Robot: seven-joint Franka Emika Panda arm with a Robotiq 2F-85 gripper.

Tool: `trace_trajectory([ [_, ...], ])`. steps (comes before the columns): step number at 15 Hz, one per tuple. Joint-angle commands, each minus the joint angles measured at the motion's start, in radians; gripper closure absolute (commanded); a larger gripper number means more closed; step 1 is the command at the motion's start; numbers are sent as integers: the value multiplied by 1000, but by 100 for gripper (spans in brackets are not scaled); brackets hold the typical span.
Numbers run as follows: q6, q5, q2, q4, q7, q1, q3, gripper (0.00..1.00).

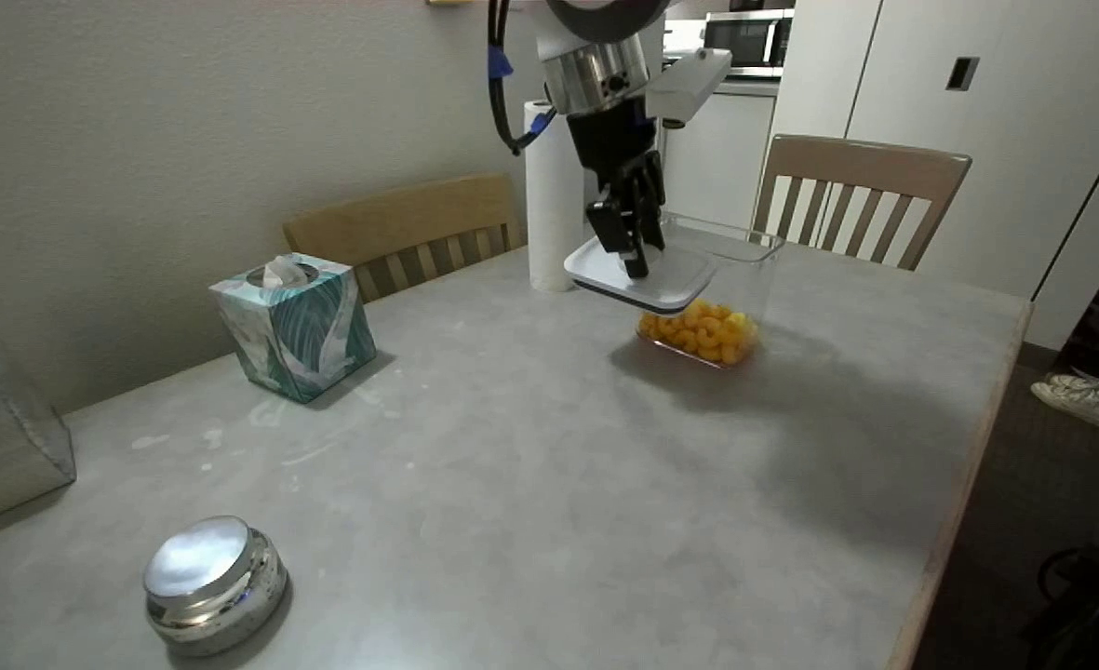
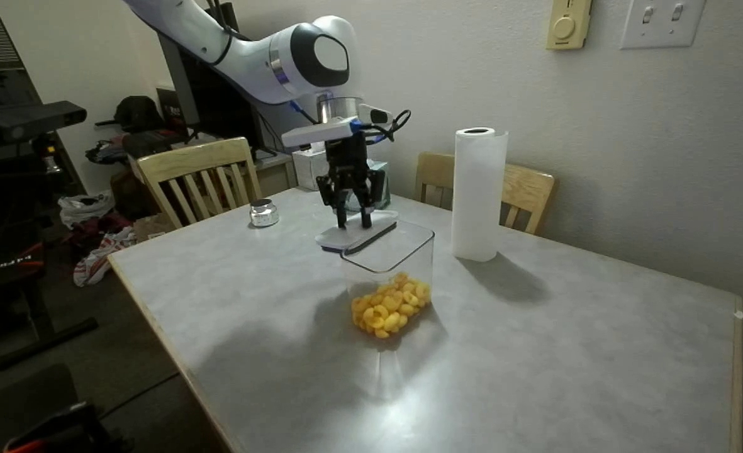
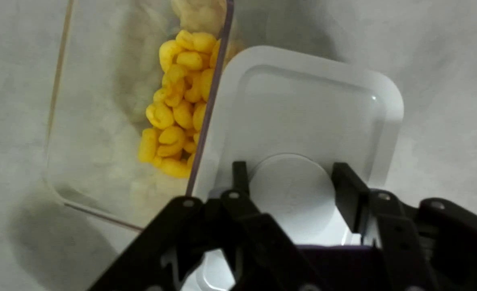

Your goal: Put the lid on the container and press the top

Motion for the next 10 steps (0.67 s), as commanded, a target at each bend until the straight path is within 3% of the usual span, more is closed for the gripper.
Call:
trace_trajectory([
  [1, 31, -32, -46, -21, -15, -5, -7, 71],
  [10, 44, -32, -141, -86, -7, -32, -26, 71],
])
